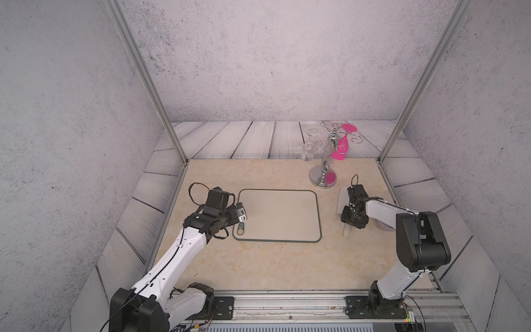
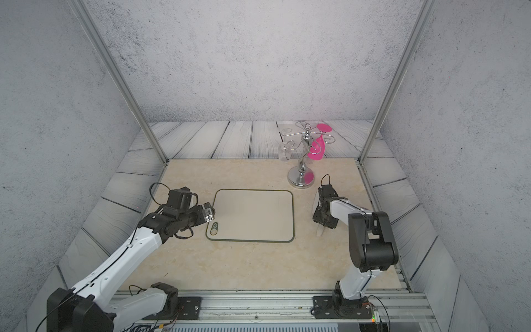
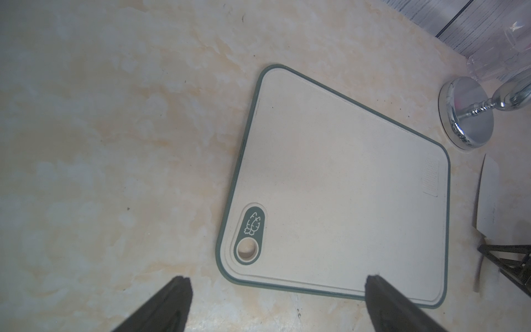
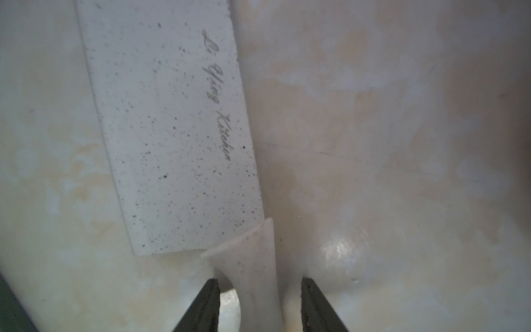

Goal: Align the knife with the edge of the cutting board
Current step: Pick up the knife at the center of the board.

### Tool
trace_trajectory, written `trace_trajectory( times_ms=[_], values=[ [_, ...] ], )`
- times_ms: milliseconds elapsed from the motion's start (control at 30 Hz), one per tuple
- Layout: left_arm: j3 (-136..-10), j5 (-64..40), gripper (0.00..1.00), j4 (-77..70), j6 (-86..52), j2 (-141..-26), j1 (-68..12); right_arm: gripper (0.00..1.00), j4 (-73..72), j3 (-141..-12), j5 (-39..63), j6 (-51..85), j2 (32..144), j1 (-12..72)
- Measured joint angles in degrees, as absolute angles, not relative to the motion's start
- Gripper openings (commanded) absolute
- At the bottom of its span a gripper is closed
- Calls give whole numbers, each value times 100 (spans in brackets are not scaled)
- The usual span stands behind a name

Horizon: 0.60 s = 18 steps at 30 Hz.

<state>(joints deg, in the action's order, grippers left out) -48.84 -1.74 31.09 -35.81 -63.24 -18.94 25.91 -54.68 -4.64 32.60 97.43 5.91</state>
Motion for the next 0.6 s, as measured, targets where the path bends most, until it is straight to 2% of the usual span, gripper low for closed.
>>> trace_trajectory(
  times_ms=[300, 600],
  values=[
    [-4858, -174, 100, 3118, -3581, -6324, -1905, 13, 2563, -5561, -397, 3177, 9821, 569],
    [-4858, -176, 100, 3118, -3583, -6324, -1914, 7, 2705, -5347, -357, 3155, 9489, 611]
  ],
)
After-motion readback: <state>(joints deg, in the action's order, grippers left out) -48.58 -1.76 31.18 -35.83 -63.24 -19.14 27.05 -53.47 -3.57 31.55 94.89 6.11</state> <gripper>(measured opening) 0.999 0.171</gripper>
